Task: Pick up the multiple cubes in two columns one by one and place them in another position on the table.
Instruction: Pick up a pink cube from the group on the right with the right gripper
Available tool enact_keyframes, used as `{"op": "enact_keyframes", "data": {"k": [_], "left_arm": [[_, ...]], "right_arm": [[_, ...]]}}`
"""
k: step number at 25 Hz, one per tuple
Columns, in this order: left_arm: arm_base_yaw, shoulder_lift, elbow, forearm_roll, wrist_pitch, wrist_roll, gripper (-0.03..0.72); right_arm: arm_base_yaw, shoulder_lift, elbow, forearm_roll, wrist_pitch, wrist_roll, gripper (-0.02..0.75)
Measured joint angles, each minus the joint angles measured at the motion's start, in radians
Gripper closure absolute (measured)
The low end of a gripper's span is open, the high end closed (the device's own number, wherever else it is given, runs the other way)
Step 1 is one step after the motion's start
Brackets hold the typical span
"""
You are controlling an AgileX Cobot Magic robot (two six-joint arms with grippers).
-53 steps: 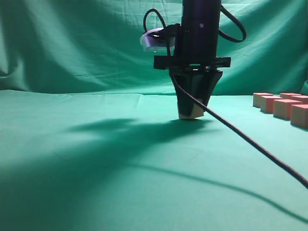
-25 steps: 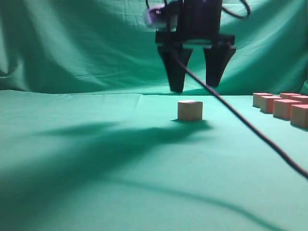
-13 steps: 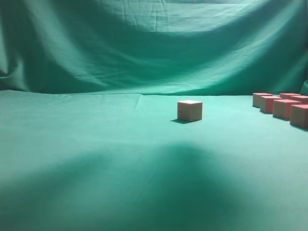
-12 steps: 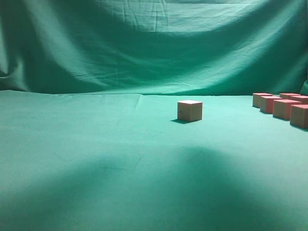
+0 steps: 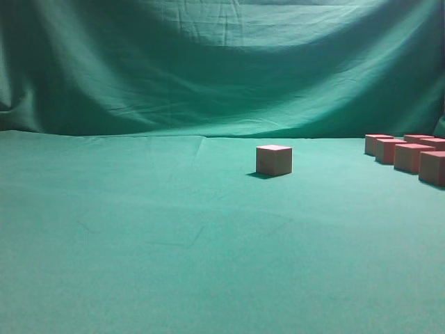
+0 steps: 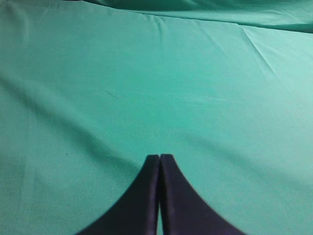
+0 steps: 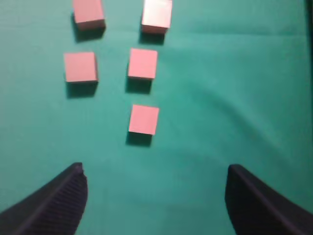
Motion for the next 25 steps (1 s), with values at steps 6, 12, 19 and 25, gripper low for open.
{"op": "enact_keyframes", "data": {"k": [6, 12, 19, 25], "left_arm": [[0.000, 0.000, 0.000, 0.000, 0.000, 0.000, 0.688], [0.000, 0.000, 0.000, 0.000, 0.000, 0.000, 0.688], [0.000, 0.000, 0.000, 0.000, 0.000, 0.000, 0.688], [0.000, 0.000, 0.000, 0.000, 0.000, 0.000, 0.688]], "right_arm": [[-0.070, 0.010, 0.202, 0.036, -0.163, 0.024, 0.151], [-0.070, 0.137, 0.215, 0.082, -0.293, 0.018, 0.151], [-0.070, 0.283, 0.215, 0.085, -0.411, 0.014, 0.151], [-0.070, 0.357, 0.215, 0.085, -0.467, 0.016, 0.254]]}}
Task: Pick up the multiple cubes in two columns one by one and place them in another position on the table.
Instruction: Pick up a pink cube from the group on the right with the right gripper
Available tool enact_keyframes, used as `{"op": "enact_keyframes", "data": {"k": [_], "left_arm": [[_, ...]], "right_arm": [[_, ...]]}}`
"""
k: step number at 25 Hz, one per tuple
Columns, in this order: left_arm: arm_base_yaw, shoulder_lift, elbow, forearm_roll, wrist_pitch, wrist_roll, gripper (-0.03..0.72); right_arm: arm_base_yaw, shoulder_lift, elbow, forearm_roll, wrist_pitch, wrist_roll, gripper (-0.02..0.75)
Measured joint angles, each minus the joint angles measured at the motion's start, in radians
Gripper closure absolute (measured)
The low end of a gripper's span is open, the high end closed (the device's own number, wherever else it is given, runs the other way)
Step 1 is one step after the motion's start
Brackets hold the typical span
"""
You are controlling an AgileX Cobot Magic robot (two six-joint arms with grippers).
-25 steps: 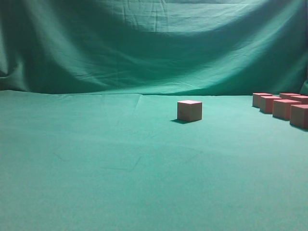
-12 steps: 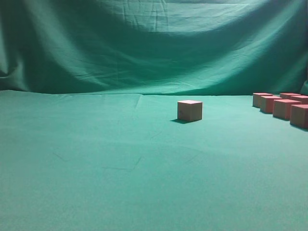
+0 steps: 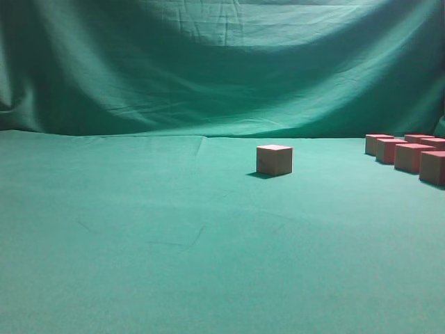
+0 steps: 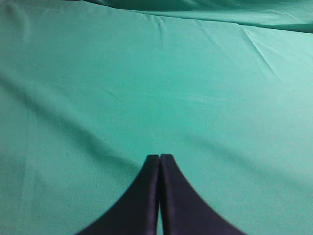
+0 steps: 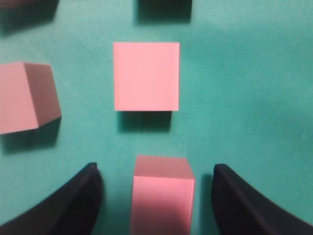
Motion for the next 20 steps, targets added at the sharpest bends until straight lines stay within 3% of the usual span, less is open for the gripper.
{"op": "enact_keyframes", "data": {"k": [4, 8, 12, 16, 20], "left_arm": [[0.000, 0.000, 0.000, 0.000, 0.000, 0.000, 0.688], [0.000, 0.000, 0.000, 0.000, 0.000, 0.000, 0.688], [0.000, 0.000, 0.000, 0.000, 0.000, 0.000, 0.688], [0.000, 0.000, 0.000, 0.000, 0.000, 0.000, 0.688], [0.000, 0.000, 0.000, 0.000, 0.000, 0.000, 0.688]], "right_arm": [[0.000, 0.034, 0.000, 0.000, -0.010, 0.002, 0.320], [0.000, 0.046, 0.000, -0.004, -0.015, 0.002, 0.316], [0.000, 0.048, 0.000, -0.005, -0.011, 0.002, 0.478], [0.000, 0.048, -0.012, 0.002, 0.039, 0.002, 0.473], [0.029, 0.024, -0.094, 0.040, 0.188, -0.026, 0.473]]}}
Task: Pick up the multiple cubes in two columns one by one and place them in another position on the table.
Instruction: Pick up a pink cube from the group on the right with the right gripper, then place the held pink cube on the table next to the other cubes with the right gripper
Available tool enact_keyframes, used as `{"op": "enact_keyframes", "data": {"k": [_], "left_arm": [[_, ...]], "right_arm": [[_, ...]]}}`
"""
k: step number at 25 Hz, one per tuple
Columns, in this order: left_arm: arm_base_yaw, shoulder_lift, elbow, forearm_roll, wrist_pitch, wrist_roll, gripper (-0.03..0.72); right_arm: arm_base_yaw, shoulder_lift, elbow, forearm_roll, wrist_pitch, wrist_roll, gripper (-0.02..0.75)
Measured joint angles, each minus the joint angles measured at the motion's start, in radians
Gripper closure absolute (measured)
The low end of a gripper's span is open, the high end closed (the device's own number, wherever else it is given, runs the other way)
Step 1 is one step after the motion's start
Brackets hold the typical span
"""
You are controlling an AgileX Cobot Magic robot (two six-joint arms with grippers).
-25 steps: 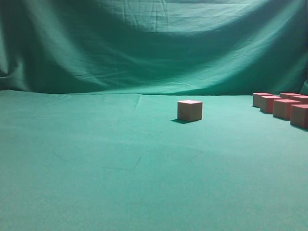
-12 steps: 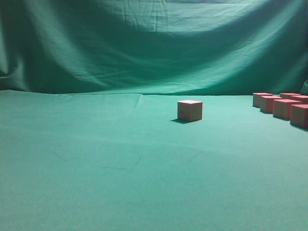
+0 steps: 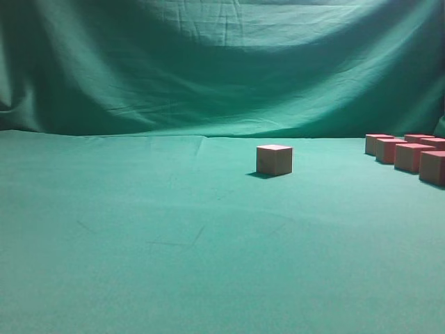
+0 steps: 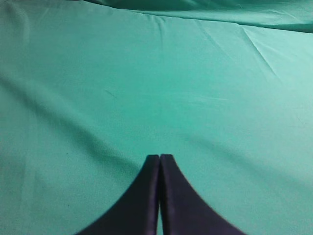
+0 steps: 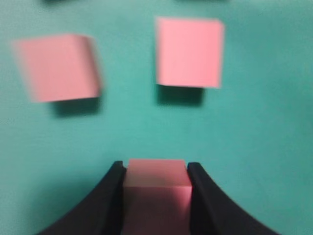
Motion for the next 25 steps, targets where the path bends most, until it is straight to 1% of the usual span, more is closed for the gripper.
{"op": "enact_keyframes", "data": {"k": [3, 7, 11, 15, 19, 22, 25], "left_arm": [[0.000, 0.000, 0.000, 0.000, 0.000, 0.000, 0.688], [0.000, 0.000, 0.000, 0.000, 0.000, 0.000, 0.688], [0.000, 0.000, 0.000, 0.000, 0.000, 0.000, 0.688], [0.000, 0.000, 0.000, 0.000, 0.000, 0.000, 0.688], [0.000, 0.000, 0.000, 0.000, 0.000, 0.000, 0.688], [0.000, 0.000, 0.000, 0.000, 0.000, 0.000, 0.688], [0.000, 0.000, 0.000, 0.000, 0.000, 0.000, 0.688]], "right_arm": [[0.072, -0.057, -0.105, 0.035, 0.091, -0.071, 0.473], [0.205, -0.083, -0.281, 0.069, 0.173, -0.248, 0.473], [0.350, -0.015, -0.451, 0.074, 0.227, -0.413, 0.473], [0.461, 0.123, -0.603, 0.074, 0.239, -0.536, 0.473], [0.526, 0.268, -0.739, 0.074, 0.243, -0.663, 0.473], [0.547, 0.359, -0.829, 0.074, 0.241, -0.771, 0.473], [0.550, 0.427, -0.877, 0.074, 0.223, -0.869, 0.473]]}}
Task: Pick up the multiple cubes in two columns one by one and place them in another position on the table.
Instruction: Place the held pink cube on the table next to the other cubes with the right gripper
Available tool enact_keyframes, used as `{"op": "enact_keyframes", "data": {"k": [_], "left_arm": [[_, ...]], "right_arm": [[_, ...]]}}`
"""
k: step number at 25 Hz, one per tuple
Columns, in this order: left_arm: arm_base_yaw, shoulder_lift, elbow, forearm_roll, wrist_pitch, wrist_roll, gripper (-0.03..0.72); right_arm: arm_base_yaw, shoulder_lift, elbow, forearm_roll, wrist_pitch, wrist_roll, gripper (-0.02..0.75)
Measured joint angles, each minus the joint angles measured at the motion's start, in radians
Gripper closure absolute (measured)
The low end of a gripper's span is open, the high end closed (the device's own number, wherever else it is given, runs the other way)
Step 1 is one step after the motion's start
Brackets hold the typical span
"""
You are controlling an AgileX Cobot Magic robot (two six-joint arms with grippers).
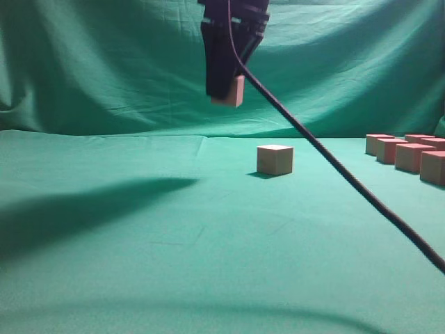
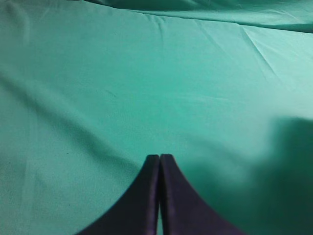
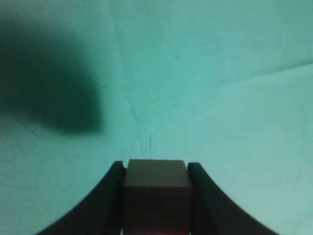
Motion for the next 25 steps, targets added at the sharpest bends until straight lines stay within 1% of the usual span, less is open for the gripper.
{"op": "enact_keyframes", "data": {"k": [4, 7, 11, 18, 25], "left_arm": [[0.000, 0.000, 0.000, 0.000, 0.000, 0.000, 0.688], [0.000, 0.000, 0.000, 0.000, 0.000, 0.000, 0.688], [0.000, 0.000, 0.000, 0.000, 0.000, 0.000, 0.688], [0.000, 0.000, 0.000, 0.000, 0.000, 0.000, 0.688], [0.000, 0.000, 0.000, 0.000, 0.000, 0.000, 0.688]], "right_arm": [[0.000, 0.059, -0.009, -0.002, -0.045, -0.110, 0.473], [0.000, 0.086, -0.011, -0.006, -0.091, -0.143, 0.473], [0.000, 0.110, -0.011, -0.024, -0.150, -0.148, 0.473], [-0.006, 0.136, -0.011, -0.030, -0.155, -0.143, 0.473], [-0.025, 0.146, -0.011, -0.032, -0.147, -0.092, 0.473]]}}
